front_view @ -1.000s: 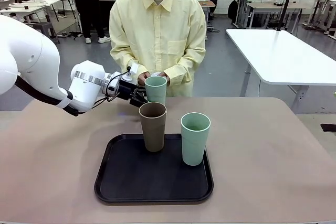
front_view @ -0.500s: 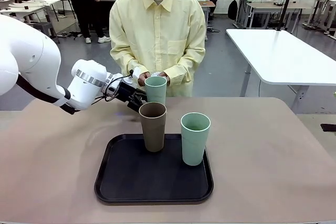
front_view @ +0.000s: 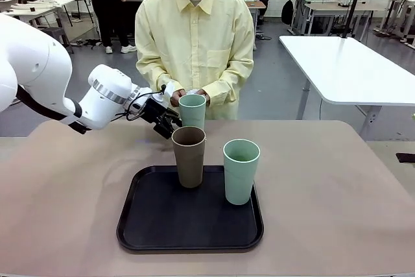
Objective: Place coasters on the table and set cups on them.
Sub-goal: Pick up one Reusable plastic cup and place it on a coaster set by the human.
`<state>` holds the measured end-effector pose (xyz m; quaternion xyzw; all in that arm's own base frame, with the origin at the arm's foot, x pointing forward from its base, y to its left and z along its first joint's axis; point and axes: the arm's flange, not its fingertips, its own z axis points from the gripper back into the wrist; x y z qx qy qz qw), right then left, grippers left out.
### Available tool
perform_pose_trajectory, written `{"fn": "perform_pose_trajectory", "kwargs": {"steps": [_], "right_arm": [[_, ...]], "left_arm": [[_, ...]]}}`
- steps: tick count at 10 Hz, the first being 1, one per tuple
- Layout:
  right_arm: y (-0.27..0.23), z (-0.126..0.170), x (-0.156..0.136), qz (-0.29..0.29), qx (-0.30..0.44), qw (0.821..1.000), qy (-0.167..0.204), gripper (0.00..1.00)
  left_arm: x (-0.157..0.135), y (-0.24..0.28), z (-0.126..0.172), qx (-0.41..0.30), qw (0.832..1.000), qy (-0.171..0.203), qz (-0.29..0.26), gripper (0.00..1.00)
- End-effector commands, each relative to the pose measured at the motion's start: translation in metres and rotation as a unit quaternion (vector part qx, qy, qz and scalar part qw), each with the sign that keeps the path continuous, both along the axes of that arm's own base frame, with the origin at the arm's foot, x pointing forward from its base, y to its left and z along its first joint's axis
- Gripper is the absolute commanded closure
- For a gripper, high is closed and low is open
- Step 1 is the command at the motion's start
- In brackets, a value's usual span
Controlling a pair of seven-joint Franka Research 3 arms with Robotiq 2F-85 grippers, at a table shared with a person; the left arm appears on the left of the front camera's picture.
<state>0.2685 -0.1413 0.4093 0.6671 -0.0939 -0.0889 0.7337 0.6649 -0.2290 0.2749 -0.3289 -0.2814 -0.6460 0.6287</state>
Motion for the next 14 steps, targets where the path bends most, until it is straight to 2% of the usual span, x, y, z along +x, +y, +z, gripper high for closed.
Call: {"fn": "perform_pose_trajectory", "kwargs": {"steps": [1, 4, 6, 7, 10, 12, 14], "right_arm": [[-0.001, 0.000, 0.000, 0.000, 0.005, 1.000, -0.004, 0.00], [-0.001, 0.000, 0.000, 0.000, 0.005, 1.000, -0.004, 0.00], [-0.001, 0.000, 0.000, 0.000, 0.005, 1.000, -0.004, 0.00], [-0.001, 0.000, 0.000, 0.000, 0.005, 1.000, -0.004, 0.00], [-0.001, 0.000, 0.000, 0.000, 0.005, 1.000, -0.004, 0.00], [-0.001, 0.000, 0.000, 0.000, 0.005, 1.000, -0.004, 0.00], [-0.001, 0.000, 0.000, 0.000, 0.005, 1.000, -0.004, 0.00]], "left_arm": [[-0.019, 0.013, 0.025, 0.046, 0.999, -0.011, 0.015, 0.00], [-0.037, 0.031, 0.062, 0.117, 0.992, -0.039, 0.039, 0.00], [-0.058, 0.034, 0.090, 0.174, 0.983, -0.034, 0.054, 0.00], [-0.069, 0.035, 0.104, 0.229, 0.970, -0.042, 0.067, 0.00], [-0.098, 0.033, 0.156, 0.316, 0.943, -0.047, 0.091, 0.00], [-0.114, 0.029, 0.182, 0.350, 0.930, -0.052, 0.099, 0.00], [-0.129, 0.019, 0.203, 0.358, 0.925, -0.069, 0.109, 0.00]]}}
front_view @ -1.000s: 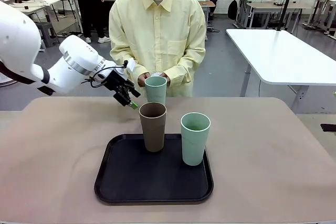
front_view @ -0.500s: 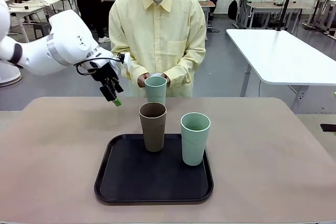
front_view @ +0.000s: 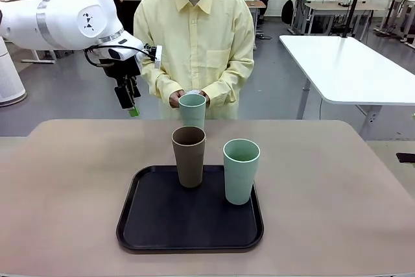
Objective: Place coasters on the table and set cups on them.
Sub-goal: Pick up one Reusable plastic cup and place it on a coaster set by the human, then take one Reusable plastic cup from the Flat Tray and place it on a coaster set by the human.
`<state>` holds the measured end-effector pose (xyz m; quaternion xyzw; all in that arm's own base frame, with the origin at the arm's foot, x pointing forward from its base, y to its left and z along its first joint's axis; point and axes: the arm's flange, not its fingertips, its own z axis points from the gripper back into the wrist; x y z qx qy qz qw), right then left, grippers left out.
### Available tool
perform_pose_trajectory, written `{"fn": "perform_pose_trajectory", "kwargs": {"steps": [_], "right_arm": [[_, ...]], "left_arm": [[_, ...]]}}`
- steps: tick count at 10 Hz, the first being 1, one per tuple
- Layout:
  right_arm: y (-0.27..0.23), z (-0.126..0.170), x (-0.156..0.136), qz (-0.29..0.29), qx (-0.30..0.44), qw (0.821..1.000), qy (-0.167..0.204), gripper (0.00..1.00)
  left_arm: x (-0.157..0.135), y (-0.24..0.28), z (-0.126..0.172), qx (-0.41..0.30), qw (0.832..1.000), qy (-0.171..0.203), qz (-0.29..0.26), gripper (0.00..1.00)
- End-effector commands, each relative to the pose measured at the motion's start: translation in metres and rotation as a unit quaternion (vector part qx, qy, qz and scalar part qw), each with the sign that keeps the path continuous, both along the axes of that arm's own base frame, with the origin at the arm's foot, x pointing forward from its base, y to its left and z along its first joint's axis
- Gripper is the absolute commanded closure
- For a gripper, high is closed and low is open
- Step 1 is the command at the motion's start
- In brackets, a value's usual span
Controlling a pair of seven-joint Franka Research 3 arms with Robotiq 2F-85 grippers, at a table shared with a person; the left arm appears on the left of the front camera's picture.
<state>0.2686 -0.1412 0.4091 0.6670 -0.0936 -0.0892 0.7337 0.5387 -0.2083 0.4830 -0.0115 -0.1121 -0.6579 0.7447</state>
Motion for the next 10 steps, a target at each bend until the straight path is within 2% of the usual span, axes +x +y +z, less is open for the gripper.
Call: {"fn": "perform_pose_trajectory", "kwargs": {"steps": [1, 2, 3, 10], "right_arm": [[-0.001, 0.001, 0.000, 0.000, 0.005, 1.000, -0.004, 0.00], [-0.001, 0.001, 0.000, 0.000, 0.005, 1.000, -0.004, 0.00], [-0.001, 0.001, 0.000, 0.000, 0.005, 1.000, -0.004, 0.00], [-0.001, 0.001, 0.000, 0.000, 0.005, 1.000, -0.004, 0.00]], "left_arm": [[-0.009, -0.005, 0.000, -0.005, 1.000, -0.010, 0.010, 0.00], [-0.014, -0.006, 0.002, -0.020, 1.000, -0.020, 0.004, 0.00], [0.000, 0.000, 0.000, 0.000, 1.000, 0.000, 0.000, 0.00], [0.000, 0.000, 0.000, 0.000, 1.000, 0.000, 0.000, 0.00]]}}
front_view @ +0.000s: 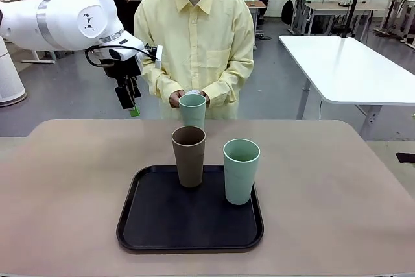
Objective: Place coasters on the table and set cups on them.
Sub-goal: Take one Reusable plastic cup from the Flat Tray and place it on a coaster set by the human.
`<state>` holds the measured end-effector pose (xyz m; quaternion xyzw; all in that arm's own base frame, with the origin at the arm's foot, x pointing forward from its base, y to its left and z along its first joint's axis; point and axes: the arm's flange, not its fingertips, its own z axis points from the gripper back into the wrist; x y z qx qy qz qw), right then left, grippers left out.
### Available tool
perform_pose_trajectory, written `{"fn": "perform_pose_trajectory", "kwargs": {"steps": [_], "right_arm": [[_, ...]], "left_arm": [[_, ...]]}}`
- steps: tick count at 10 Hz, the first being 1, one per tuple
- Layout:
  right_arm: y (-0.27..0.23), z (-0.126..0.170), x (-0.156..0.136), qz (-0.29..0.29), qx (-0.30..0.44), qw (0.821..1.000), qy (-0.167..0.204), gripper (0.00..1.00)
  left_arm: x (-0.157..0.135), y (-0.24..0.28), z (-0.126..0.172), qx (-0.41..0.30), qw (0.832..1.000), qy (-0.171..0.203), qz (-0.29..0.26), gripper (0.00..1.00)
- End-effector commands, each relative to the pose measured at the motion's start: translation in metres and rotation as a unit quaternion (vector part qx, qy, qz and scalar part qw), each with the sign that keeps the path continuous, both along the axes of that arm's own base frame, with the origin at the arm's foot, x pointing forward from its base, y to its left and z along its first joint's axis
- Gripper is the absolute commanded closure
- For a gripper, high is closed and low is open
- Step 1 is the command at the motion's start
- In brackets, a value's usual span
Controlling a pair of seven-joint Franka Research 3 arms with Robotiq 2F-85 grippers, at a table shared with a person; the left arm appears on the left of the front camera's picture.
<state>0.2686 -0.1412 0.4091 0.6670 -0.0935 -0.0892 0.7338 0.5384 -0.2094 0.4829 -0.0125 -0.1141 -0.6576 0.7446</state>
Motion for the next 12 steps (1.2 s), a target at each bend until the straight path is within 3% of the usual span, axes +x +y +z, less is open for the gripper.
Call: {"fn": "perform_pose_trajectory", "kwargs": {"steps": [1, 6, 8, 10, 12], "right_arm": [[-0.001, 0.001, 0.000, 0.000, 0.005, 1.000, -0.004, 0.00], [-0.001, 0.001, 0.000, 0.000, 0.005, 1.000, -0.004, 0.00], [-0.001, 0.001, 0.000, 0.000, 0.005, 1.000, -0.004, 0.00], [-0.001, 0.001, 0.000, 0.000, 0.005, 1.000, -0.004, 0.00], [-0.001, 0.001, 0.000, 0.000, 0.005, 1.000, -0.004, 0.00]], "left_arm": [[0.000, 0.001, 0.000, 0.002, 1.000, 0.001, 0.000, 0.00], [0.000, 0.000, 0.000, 0.000, 1.000, 0.000, 0.000, 0.00], [-0.018, 0.039, 0.014, -0.047, 0.978, 0.013, 0.204, 0.00], [-0.022, 0.071, 0.027, -0.064, 0.948, 0.072, 0.302, 0.00], [-0.027, 0.103, 0.031, -0.071, 0.922, 0.096, 0.369, 0.00]]}}
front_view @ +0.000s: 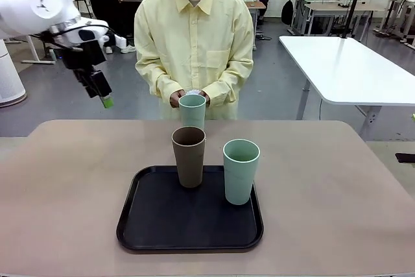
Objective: Place coasters on the table and set cups on them.
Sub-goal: Take one Reusable plastic cup from the Flat Tray and place it on a coaster set by the human.
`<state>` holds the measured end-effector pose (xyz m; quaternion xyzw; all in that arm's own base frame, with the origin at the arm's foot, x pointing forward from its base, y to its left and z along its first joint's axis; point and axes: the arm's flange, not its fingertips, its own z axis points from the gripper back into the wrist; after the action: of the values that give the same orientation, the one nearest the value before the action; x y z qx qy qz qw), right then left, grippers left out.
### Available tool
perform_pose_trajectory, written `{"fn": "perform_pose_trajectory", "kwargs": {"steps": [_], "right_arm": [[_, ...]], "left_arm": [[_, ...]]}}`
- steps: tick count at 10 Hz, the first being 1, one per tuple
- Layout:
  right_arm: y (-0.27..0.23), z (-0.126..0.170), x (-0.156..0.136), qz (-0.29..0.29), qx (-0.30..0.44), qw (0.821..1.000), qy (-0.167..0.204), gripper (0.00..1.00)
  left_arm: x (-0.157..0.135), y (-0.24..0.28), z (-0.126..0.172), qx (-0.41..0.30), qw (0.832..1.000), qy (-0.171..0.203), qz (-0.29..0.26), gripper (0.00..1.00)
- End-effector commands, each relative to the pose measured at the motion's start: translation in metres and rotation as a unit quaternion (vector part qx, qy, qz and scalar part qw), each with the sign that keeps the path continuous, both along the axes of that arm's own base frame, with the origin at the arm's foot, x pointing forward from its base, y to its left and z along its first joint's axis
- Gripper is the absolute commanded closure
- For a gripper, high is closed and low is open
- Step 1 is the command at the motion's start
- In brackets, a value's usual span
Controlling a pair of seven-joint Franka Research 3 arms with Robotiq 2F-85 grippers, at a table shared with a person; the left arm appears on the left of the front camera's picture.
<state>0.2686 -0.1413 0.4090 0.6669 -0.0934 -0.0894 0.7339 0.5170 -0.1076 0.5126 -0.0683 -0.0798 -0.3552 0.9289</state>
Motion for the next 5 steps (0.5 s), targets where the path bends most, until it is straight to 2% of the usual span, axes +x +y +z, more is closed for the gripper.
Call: {"fn": "perform_pose_trajectory", "kwargs": {"steps": [1, 3, 5], "right_arm": [[-0.001, 0.001, 0.000, 0.000, 0.005, 1.000, -0.004, 0.00], [-0.001, 0.001, 0.000, 0.000, 0.005, 1.000, -0.004, 0.00], [-0.001, 0.001, 0.000, 0.000, 0.005, 1.000, -0.004, 0.00]], "left_arm": [[-0.010, 0.024, -0.003, -0.030, 0.997, 0.001, 0.068, 0.00], [-0.008, 0.072, -0.011, -0.048, 0.992, 0.010, 0.119, 0.00], [-0.013, 0.100, -0.019, -0.022, 0.988, 0.011, 0.152, 0.00]]}}
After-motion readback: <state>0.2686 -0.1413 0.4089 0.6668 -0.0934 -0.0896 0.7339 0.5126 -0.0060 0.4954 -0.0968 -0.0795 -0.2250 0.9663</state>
